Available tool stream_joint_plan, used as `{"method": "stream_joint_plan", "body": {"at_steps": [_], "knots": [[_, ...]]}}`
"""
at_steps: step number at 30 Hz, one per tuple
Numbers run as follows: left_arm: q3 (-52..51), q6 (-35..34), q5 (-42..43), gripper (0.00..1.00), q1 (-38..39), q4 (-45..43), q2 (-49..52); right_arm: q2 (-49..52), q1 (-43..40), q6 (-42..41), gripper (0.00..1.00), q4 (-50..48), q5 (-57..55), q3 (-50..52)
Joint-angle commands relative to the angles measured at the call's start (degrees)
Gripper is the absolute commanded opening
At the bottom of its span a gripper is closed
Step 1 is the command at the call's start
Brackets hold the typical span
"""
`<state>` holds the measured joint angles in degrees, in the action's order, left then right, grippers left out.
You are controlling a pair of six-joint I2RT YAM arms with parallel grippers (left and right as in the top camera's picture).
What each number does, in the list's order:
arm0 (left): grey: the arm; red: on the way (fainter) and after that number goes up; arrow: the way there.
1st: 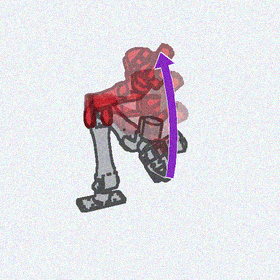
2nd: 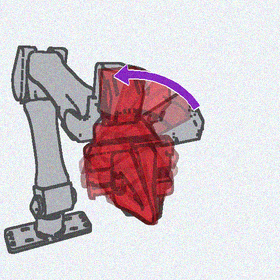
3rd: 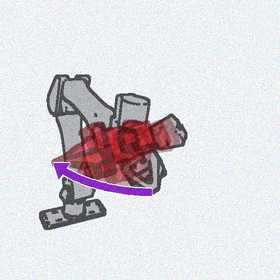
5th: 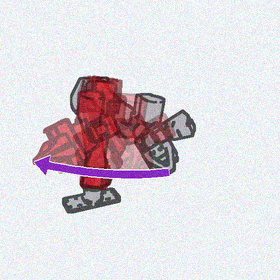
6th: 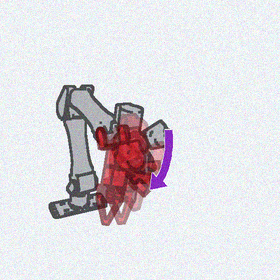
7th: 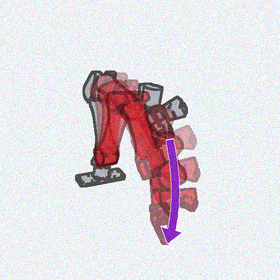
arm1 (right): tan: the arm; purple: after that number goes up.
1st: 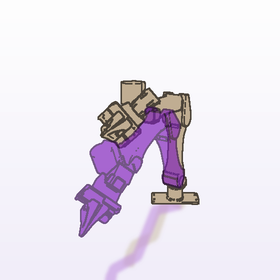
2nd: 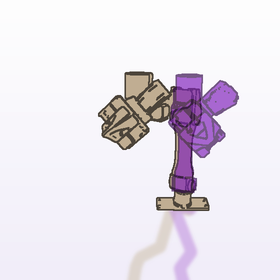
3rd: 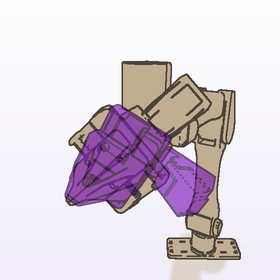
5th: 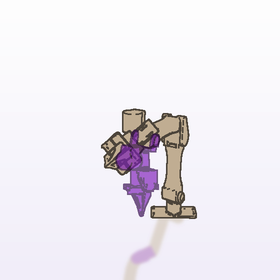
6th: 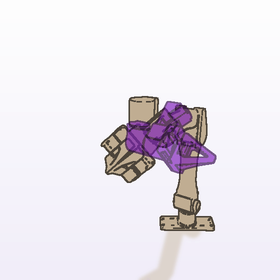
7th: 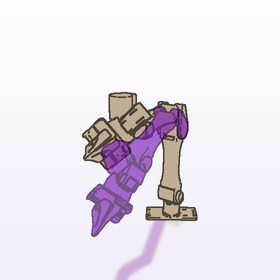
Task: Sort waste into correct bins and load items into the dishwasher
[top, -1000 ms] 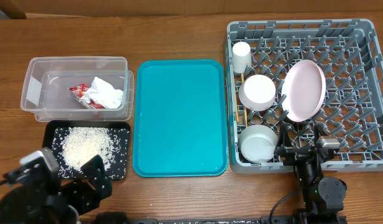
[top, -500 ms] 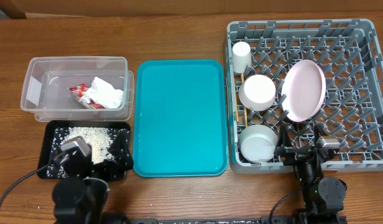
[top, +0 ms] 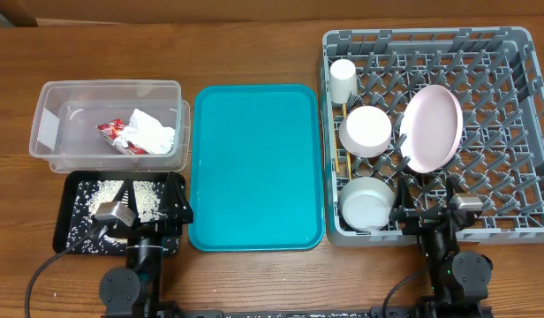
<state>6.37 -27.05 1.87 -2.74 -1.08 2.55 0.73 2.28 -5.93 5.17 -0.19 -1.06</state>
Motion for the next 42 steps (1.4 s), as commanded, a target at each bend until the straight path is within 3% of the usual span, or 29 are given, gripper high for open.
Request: {"method": "stream_joint_plan", "body": {"at_steps": [1, 13, 16, 21, 25, 42], "knots": [[-2.58, -0.17, -1.27, 1.00, -0.35, -1.14, -1.95, -0.57, -0.07, 0.35, 1.00, -0.35, 0.33, 0.61], [-6.10, 1.70, -1.42, 1.00, -0.17, 1.27, -2.36, -0.57, -0.07, 0.35, 1.00, -0.35, 0.33, 0.61], [-6.10, 6.25, -1.40, 1.00, 0.07, 3.15, -2.36, -0.57, -0.07, 0.35, 1.00, -0.35, 0.33, 0.61], [-6.10, 21.27, -0.94, 1.00, 2.10, 5.55, -2.36, -0.57, -0.07, 0.35, 1.00, -0.35, 0.33, 0.61], [-6.10, 28.41, -0.96, 1.00, 3.50, 5.57, -2.36, -0.57, -0.07, 0.35, 1.00, -0.35, 0.33, 0.61], [-6.10, 28.37, -0.92, 1.00, 3.52, 5.53, -2.32, -0.57, -0.07, 0.35, 1.00, -0.35, 0.33, 0.61]]}}
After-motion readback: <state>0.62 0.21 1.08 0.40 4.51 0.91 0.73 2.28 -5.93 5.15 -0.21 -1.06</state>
